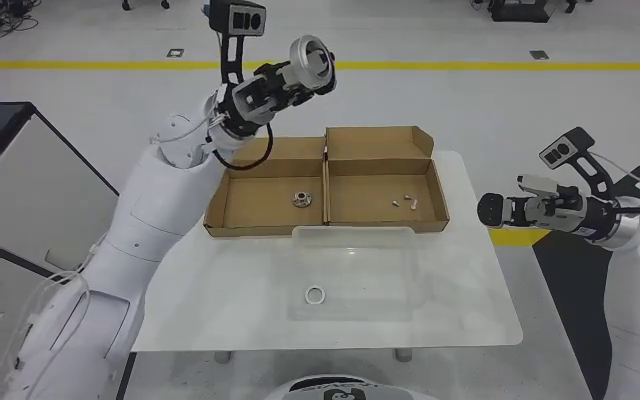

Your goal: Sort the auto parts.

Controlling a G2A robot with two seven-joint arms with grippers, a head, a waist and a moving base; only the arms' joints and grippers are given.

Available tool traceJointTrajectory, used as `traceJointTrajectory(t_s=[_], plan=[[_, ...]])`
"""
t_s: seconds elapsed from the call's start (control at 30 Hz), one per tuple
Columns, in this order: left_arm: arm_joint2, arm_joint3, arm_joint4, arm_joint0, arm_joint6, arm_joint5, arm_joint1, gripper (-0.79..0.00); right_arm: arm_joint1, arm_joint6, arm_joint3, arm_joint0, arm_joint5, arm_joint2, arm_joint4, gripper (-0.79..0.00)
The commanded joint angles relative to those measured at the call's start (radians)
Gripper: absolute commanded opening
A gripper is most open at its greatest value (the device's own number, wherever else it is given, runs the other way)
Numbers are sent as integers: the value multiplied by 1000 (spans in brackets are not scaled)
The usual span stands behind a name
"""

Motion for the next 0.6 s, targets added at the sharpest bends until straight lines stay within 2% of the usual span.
traceJointTrajectory(t_s=[0.0,0.13,0.3,0.57], plan=[[-8,-6,-29,13,-29,-25,-2,-785,0,0,0,0,0,0,0,0],[-31,-31,-87,48,-65,-64,-5,-785,0,0,0,0,0,0,0,0],[-73,-77,-190,93,-42,-88,-12,-785,0,0,0,0,0,0,0,0],[-130,-109,-307,136,-69,-61,-28,-785,0,0,0,0,0,0,0,0]])
